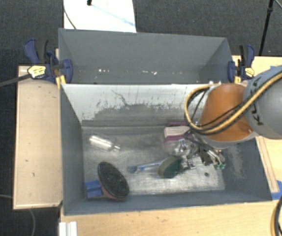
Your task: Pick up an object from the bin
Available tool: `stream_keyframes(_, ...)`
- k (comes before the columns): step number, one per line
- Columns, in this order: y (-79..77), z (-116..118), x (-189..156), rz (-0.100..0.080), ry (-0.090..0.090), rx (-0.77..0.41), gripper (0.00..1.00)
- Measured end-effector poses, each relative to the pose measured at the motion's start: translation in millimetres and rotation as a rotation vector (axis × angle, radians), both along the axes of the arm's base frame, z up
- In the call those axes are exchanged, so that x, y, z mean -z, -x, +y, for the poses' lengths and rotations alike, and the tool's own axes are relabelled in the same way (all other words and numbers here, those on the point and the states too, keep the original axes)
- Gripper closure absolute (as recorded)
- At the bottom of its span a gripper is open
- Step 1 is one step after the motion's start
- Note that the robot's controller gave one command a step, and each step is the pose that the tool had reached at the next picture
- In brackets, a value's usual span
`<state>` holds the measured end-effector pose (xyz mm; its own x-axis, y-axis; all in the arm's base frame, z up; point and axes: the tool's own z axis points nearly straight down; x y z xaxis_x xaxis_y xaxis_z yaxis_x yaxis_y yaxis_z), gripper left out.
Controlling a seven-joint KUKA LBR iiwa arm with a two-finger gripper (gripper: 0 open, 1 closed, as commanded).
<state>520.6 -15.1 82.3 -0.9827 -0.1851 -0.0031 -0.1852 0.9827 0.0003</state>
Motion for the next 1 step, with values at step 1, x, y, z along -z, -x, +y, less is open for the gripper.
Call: stream_keyframes(1, 17.8, 4.3, -143.4, -0.007, 0.001, -0.044, 1.00)
